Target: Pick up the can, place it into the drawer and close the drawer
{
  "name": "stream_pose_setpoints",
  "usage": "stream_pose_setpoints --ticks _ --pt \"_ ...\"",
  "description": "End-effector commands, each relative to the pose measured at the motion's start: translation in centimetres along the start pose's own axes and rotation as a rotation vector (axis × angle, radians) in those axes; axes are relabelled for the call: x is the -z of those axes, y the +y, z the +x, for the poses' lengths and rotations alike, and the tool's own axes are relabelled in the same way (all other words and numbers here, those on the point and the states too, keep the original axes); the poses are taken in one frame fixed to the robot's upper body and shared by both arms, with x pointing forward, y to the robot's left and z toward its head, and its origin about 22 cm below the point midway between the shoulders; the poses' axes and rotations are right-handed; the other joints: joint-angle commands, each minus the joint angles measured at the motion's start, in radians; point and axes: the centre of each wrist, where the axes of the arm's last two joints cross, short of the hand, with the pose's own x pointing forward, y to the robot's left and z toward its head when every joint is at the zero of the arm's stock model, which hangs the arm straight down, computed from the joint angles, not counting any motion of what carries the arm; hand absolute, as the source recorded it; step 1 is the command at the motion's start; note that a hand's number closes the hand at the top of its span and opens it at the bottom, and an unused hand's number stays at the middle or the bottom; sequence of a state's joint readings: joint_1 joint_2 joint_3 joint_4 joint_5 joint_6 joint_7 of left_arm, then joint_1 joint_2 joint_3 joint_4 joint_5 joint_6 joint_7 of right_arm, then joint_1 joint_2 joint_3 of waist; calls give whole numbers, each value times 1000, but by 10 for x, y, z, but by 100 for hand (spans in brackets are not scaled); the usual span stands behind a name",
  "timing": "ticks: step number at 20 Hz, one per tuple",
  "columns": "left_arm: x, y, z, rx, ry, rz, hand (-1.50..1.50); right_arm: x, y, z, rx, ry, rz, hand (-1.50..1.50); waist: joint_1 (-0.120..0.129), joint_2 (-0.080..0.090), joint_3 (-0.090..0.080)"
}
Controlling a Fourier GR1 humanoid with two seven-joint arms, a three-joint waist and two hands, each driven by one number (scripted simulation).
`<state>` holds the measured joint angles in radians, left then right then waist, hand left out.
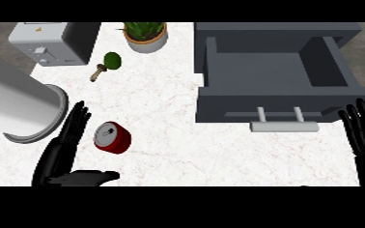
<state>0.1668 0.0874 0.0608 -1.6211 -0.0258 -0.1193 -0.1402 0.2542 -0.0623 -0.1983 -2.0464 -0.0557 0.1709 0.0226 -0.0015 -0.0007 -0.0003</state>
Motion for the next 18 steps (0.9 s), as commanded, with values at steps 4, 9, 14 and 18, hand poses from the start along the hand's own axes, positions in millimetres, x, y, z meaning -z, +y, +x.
stream_pose_setpoints --ticks 4,9,14,18 --pt "-6 41 -39 -17 23 18 -150 -12 -1 -11 -20 -10 7 -150 -3 1 0" --pt "-1 13 -59 6 29 -5 -150 6 -6 2 -3 -3 -5 -150 -1 1 0" --pt "-7 8 -65 3 33 8 -150 6 13 -1 11 -20 -25 -150 1 0 0" --pt "-2 17 -68 -11 88 27 -150 2 5 22 -15 -20 9 -150 -1 0 0"
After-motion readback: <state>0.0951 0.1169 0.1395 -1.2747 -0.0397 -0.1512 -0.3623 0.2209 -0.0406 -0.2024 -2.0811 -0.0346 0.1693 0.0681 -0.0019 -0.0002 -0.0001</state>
